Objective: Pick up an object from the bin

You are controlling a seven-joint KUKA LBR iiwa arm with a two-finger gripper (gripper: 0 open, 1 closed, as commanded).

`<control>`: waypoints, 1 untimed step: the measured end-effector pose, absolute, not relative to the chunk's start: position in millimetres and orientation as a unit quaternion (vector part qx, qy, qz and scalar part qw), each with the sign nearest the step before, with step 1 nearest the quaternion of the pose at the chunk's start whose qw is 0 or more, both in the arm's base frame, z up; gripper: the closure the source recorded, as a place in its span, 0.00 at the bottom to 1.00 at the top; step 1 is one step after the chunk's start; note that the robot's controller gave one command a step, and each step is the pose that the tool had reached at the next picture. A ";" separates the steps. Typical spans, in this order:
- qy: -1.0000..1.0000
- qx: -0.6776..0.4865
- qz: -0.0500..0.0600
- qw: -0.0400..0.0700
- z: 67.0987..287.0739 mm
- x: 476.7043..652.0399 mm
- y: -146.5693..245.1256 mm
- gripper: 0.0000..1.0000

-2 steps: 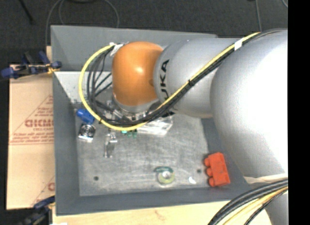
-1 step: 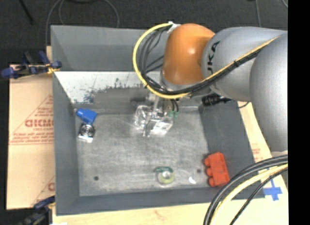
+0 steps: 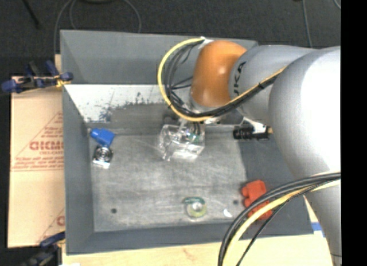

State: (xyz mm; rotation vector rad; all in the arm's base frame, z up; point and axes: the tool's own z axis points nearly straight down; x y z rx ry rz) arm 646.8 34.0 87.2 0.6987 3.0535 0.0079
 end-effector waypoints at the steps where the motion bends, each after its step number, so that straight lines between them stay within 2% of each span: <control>1: 0.974 0.224 0.002 0.007 86.4 647.6 32.5 1.00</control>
Offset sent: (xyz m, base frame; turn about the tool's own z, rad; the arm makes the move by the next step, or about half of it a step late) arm 0.0000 0.0000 0.0000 0.0000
